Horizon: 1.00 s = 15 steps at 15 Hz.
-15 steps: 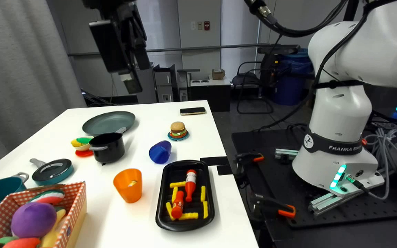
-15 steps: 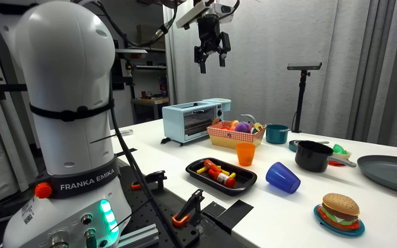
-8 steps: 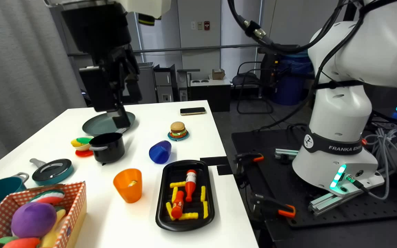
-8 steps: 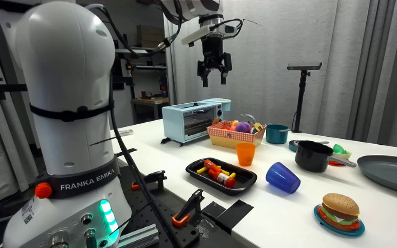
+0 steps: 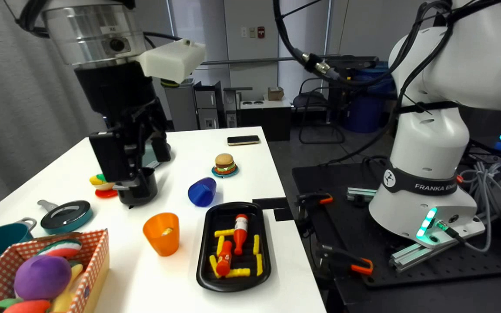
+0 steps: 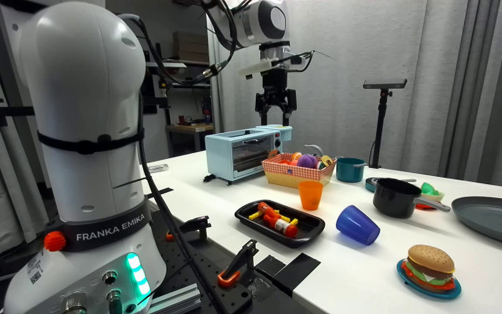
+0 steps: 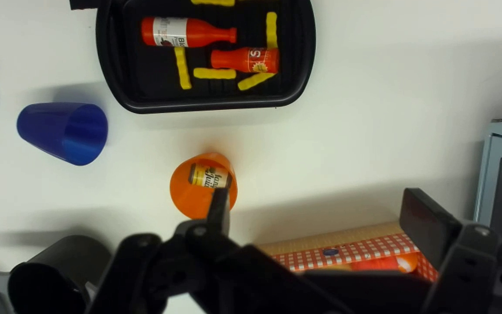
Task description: Pour the content of the orange cup onto the black tray
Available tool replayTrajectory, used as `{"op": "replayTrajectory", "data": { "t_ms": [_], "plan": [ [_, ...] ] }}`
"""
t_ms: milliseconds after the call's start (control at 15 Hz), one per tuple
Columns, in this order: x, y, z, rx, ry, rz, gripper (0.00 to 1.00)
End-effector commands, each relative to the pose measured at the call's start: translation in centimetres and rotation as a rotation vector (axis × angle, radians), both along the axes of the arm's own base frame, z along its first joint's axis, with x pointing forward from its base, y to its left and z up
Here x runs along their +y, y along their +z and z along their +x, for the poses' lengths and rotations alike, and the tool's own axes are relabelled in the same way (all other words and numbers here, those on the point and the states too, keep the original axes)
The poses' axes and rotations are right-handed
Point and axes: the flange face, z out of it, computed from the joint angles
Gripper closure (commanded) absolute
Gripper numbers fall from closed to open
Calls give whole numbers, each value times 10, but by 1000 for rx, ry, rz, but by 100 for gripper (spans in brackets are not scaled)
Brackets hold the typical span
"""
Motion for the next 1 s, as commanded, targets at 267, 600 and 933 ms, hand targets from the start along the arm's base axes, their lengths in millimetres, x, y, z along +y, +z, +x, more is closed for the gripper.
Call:
{"op": "replayTrajectory", "data": {
  "t_ms": [267, 600, 933],
  "plan": [
    [1, -11, 4, 4, 8, 17, 0],
    [2, -11, 4, 3, 9, 17, 0],
    [1, -12, 4, 2, 5, -4, 0]
  ]
}}
